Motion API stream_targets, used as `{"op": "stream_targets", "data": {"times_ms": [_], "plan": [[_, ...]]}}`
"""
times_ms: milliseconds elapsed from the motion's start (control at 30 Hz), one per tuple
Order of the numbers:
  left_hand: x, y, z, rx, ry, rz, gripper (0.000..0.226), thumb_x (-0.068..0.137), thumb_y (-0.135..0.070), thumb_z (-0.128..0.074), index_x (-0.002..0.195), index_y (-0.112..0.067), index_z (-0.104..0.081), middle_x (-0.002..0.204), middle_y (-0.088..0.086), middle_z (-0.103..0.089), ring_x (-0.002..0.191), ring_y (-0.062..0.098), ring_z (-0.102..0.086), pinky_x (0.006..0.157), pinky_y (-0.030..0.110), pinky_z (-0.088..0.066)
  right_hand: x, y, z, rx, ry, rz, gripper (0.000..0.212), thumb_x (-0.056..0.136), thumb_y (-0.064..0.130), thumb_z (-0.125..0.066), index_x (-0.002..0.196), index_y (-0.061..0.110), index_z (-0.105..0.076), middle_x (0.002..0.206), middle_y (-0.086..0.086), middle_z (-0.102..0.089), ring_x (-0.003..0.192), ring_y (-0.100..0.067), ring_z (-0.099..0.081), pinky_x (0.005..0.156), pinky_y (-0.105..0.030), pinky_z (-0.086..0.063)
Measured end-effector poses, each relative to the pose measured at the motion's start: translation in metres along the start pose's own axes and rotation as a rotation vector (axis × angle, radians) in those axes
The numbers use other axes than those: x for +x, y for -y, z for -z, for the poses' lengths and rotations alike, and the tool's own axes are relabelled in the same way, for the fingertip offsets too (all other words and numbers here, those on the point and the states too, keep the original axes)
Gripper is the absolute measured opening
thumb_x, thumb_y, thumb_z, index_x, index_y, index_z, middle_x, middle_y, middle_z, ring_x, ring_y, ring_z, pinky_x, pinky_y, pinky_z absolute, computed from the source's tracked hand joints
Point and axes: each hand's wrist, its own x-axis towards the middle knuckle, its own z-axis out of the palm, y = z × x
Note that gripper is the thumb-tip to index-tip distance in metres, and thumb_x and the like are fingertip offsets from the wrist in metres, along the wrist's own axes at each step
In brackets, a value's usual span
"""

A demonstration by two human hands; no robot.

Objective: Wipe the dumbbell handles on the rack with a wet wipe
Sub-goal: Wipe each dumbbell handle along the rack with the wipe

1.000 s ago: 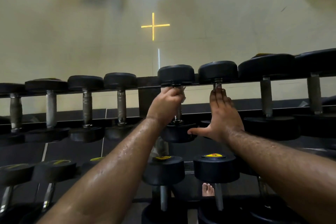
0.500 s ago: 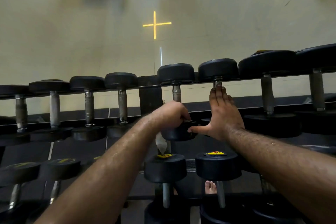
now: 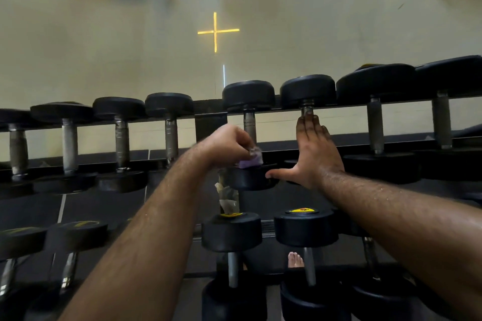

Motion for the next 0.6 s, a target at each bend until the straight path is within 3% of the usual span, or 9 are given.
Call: {"op": "stream_targets", "data": {"times_ms": [167, 267, 367, 500, 600], "plan": [[-0.002, -0.018, -0.011, -0.27, -0.328, -0.026, 0.005, 0.092, -0.019, -0.08, 0.09, -0.023, -0.08, 0.086, -0.005, -0.078, 0.087, 0.008, -0.075, 0.084, 0.033, -0.065, -0.005, 0.004, 0.003, -0.003, -0.016, -0.02, 0.17, 0.049, 0.117, -0.036, 0.168, 0.007, 0.013, 0.177, -0.015, 0.021, 0.165, -0.03, 0.012, 0.135, -0.046, -0.001], [-0.009, -0.031, -0.029, -0.317, -0.487, -0.055, 0.005, 0.091, -0.02, -0.08, 0.087, -0.024, -0.08, 0.081, -0.006, -0.078, 0.084, 0.009, -0.076, 0.076, 0.028, -0.064, -0.008, 0.002, 0.007, 0.024, 0.001, -0.006, 0.167, 0.052, 0.115, -0.038, 0.169, 0.007, 0.011, 0.177, -0.015, 0.019, 0.165, -0.029, 0.011, 0.135, -0.046, 0.0], [-0.014, -0.045, -0.048, -0.309, -0.561, -0.105, 0.009, 0.093, -0.022, -0.08, 0.102, -0.023, -0.08, 0.087, -0.008, -0.078, 0.084, 0.008, -0.075, 0.077, 0.03, -0.064, -0.014, -0.017, 0.015, 0.056, 0.013, 0.063, 0.15, 0.065, 0.112, -0.027, 0.171, 0.01, 0.007, 0.179, -0.011, 0.011, 0.166, -0.025, 0.004, 0.135, -0.045, 0.001], [-0.011, -0.064, -0.078, -0.338, -0.608, -0.069, 0.019, 0.091, -0.026, -0.083, 0.11, -0.024, -0.08, 0.096, -0.008, -0.078, 0.095, 0.009, -0.075, 0.088, 0.036, -0.064, -0.03, -0.084, 0.032, -0.064, -0.139, 0.149, 0.132, 0.078, 0.103, -0.005, 0.167, 0.01, -0.031, 0.174, -0.012, -0.03, 0.162, -0.026, -0.024, 0.135, -0.045, -0.008], [-0.008, -0.086, -0.106, -0.354, -0.702, -0.061, 0.018, 0.09, -0.018, -0.082, 0.107, -0.025, -0.081, 0.094, -0.009, -0.079, 0.095, 0.007, -0.075, 0.09, 0.037, -0.064, -0.037, -0.136, 0.046, -0.137, -0.176, 0.154, 0.113, 0.089, 0.094, -0.026, 0.162, 0.01, -0.04, 0.169, -0.012, -0.04, 0.158, -0.029, -0.032, 0.132, -0.043, -0.015]]}}
